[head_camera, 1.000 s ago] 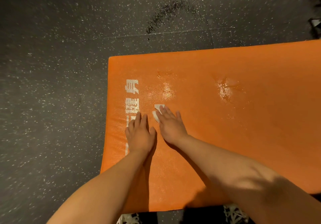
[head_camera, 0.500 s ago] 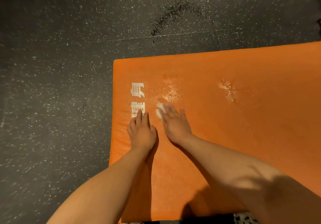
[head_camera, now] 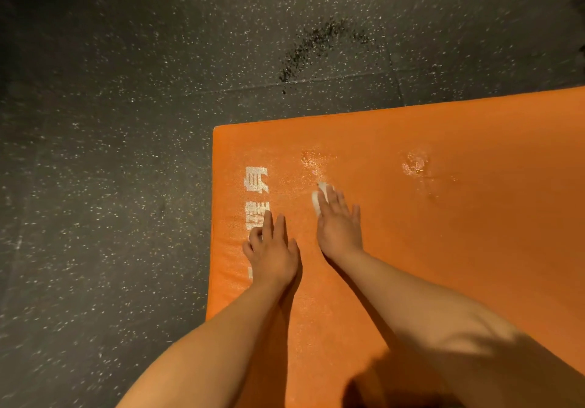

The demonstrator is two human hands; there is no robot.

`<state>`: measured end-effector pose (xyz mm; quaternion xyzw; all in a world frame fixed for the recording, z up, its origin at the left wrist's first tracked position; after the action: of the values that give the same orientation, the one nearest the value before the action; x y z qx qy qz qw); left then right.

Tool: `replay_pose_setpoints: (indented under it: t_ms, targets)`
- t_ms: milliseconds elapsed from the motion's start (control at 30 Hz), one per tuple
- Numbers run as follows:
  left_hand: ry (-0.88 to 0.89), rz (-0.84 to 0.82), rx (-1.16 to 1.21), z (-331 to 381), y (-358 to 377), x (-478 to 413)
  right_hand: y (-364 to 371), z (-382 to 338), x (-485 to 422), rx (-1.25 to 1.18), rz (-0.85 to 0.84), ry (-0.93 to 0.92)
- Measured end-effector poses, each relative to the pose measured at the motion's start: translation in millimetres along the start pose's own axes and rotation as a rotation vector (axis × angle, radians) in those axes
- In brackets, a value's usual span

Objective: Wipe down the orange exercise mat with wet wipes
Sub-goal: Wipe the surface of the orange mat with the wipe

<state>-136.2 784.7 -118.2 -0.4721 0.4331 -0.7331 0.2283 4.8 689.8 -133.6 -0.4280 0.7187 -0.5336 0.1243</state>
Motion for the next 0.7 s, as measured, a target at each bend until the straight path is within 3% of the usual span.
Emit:
replay_pose_setpoints:
  t_ms: [67,133,300,467,533,700]
  targets:
    - [-0.013,0.0,0.001,0.2,1.9,0.2,-5.2,18.8,7.4,-0.029,0.062,0.115]
    - [-0.009,0.003,0.007,0.4,1.8,0.0,-1.6,10.3,12.3,-0.054,0.058,0.105]
    - [0.01,0.018,-0.006,1.3,-1.5,1.0,21.2,-37.5,19.0,0.022,-0.088,-0.234]
    - [0.014,0.029,-0.004,1.1,-4.8,-1.2,-8.4,33.2,14.6,0.032,0.058,0.107]
    - [0.011,0.038,0.014,2.2,-7.8,-3.4,-9.8,32.0,12.0,-0.026,0.087,0.145]
    - [0.002,0.082,0.068,5.8,-20.3,-22.1,10.8,-36.2,-21.6,-0.044,-0.078,-0.147]
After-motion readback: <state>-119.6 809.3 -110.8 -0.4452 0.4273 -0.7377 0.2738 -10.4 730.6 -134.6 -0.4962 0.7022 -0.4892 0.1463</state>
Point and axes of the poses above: each hand's wrist, its own x-axis away from the middle knuckle, its own y-axis out of the palm, z = x × y, the point moved 10 cm from there along -x, towards the middle knuckle, and after that the axes turned 10 degrees about -y, right-handed, at the moved point
